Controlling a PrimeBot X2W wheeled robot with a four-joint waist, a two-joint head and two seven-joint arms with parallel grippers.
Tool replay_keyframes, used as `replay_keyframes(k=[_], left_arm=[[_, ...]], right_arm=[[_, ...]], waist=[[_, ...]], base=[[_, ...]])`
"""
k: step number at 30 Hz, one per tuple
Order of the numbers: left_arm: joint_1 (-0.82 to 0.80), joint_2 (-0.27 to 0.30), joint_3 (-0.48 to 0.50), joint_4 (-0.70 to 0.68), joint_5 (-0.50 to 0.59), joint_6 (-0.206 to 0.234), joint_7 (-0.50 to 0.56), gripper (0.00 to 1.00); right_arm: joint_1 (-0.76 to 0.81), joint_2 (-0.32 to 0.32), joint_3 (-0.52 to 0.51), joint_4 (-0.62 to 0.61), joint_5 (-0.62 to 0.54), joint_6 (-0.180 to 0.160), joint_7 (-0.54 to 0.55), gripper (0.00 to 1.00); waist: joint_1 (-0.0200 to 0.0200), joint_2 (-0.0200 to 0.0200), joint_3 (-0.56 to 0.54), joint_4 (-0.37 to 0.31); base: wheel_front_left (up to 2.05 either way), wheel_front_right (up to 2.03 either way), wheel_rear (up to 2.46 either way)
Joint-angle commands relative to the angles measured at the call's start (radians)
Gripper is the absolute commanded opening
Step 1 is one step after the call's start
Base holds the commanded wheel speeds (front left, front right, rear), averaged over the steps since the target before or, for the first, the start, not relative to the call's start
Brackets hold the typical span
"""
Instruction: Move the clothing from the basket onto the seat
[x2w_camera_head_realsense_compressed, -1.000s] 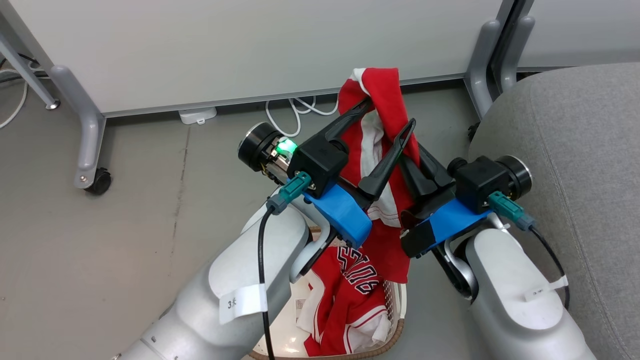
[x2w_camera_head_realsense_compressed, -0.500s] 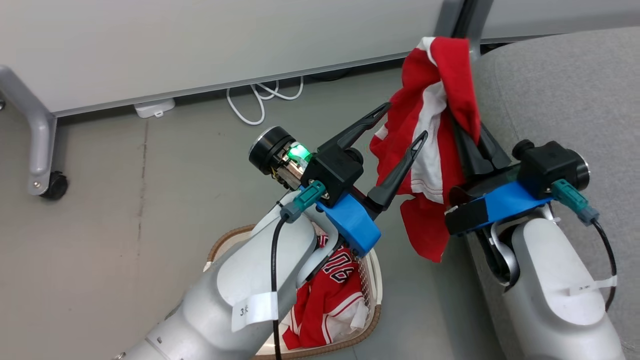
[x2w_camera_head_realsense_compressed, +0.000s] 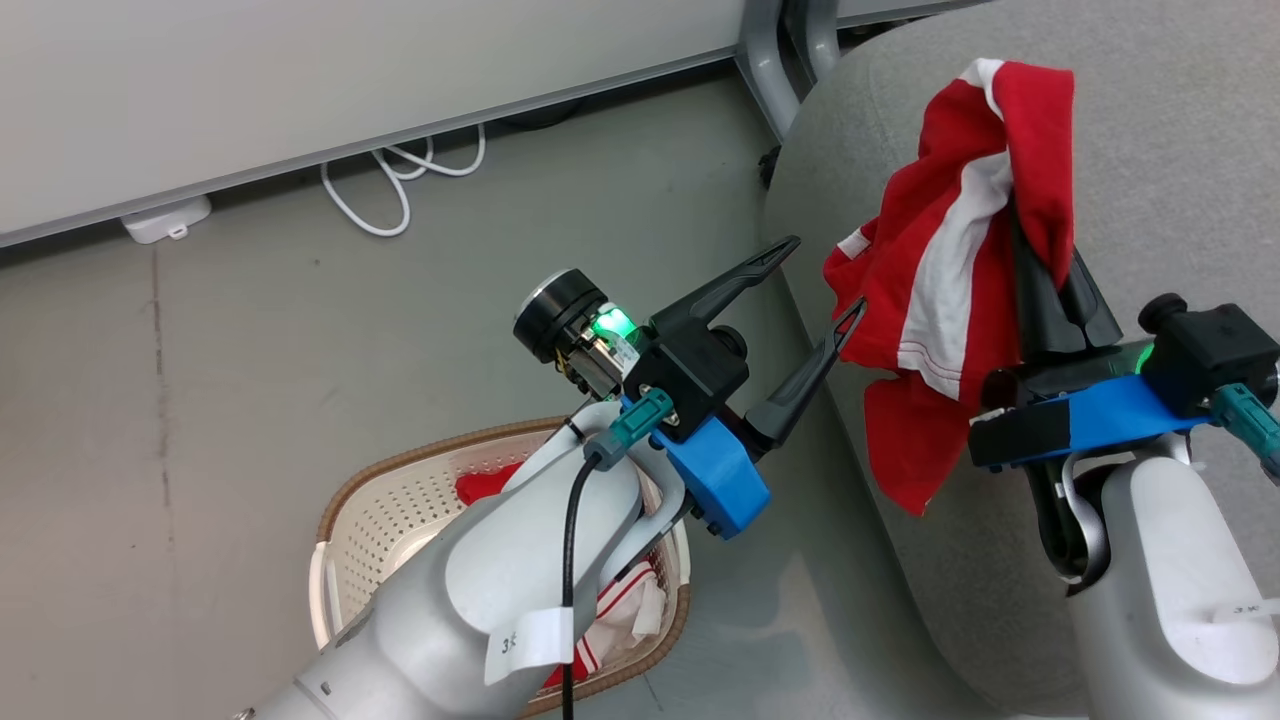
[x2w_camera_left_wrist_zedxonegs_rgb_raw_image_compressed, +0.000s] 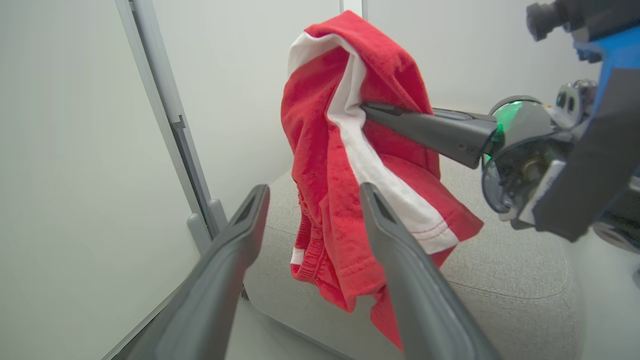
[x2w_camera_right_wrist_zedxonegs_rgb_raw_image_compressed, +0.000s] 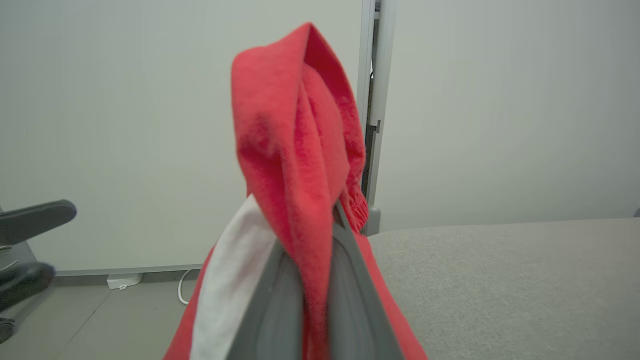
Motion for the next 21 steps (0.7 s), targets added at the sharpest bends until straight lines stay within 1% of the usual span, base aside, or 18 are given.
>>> replay_keyframes(k=[1, 12, 21], left_arm=[[0.004, 0.006, -0.003, 0.0, 0.004, -0.001, -0.005, 1.0], [-0.001, 0.013, -0.049, 0.011, 0.016, -0.009, -0.005, 1.0], [-0.019, 0.012, -0.069, 0.019, 0.015, -0.014, -0.005, 1.0]], right_arm=[[0.018, 0.0, -0.011, -0.014, 0.002, 0.0, -0.004, 0.0], [0.089, 0.009, -0.089, -0.079, 0.005, 0.0, -0.004, 0.0], [0.136, 0.017, -0.137, -0.105, 0.012, 0.0, -0.004, 0.0]], waist=[[-0.0001, 0.0, 0.014, -0.025], [-0.0001, 0.0, 0.049, -0.116], [-0.0001, 0.0, 0.068, -0.154]], base=[[0.0, 0.0, 0.0], [0.0, 0.0, 0.0], [0.0, 0.0, 0.0]])
